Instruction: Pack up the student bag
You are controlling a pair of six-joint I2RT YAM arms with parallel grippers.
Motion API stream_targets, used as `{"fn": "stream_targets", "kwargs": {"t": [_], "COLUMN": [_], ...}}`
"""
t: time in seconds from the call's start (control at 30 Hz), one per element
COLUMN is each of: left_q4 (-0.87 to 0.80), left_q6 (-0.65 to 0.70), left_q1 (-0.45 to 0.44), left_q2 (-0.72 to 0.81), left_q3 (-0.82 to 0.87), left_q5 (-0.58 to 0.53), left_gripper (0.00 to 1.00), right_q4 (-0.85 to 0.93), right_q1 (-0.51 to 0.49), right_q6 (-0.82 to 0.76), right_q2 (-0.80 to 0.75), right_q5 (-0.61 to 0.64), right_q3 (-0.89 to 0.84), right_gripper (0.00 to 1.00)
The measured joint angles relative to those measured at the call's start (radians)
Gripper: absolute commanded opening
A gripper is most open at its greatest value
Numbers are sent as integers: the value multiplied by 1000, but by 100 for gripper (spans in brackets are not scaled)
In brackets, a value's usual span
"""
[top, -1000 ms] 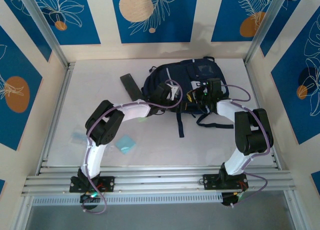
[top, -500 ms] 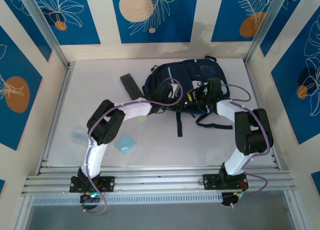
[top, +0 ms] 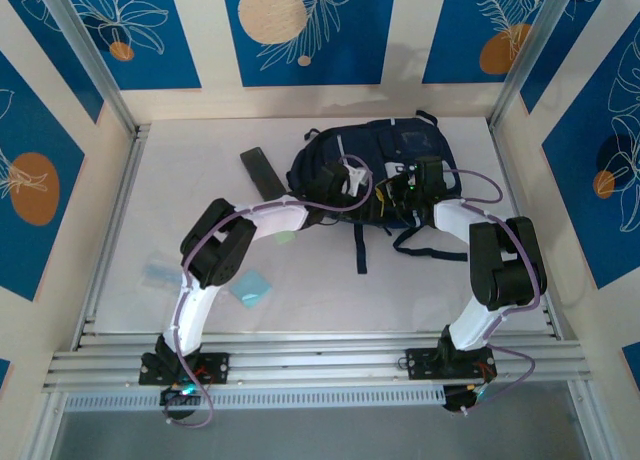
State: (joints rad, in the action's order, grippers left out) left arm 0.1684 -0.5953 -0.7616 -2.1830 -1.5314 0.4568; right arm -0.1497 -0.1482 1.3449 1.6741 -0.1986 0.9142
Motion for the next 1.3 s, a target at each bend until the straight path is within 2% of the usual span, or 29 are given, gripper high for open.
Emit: {"fn": "stream_targets", "kwargs": {"t": [0.5,0.7,1.03,1.07,1.17,1.3], "left_q4": [-235,-328,-331,-331,-309,-247], "left_q6": [65,-6,-169,-183,-233,-248], "left_q1": [-15,-27,-63,-68,-74,-75], "left_q2": [-29,-47,-60,-60,-67,-72], "left_q3": [-121,-169,-171,-171,-170,-143], "left_q5": [-129,-242,-392,-404,-429,-447], "left_gripper": [49,54,54,53,31,29], "right_q4": [-6,-24,-146,-159,-192,-202], "right_q1": [0,0,0,1,3,6], "right_q6": [8,18,79,88,117,142], "right_q2": [2,5,5,5,5,5], "right_q5": [-8,0,23,23,18,-5], "right_q3": [0,-8,-75,-81,-98,-105], "right_gripper": [0,0,0,0,0,0]}}
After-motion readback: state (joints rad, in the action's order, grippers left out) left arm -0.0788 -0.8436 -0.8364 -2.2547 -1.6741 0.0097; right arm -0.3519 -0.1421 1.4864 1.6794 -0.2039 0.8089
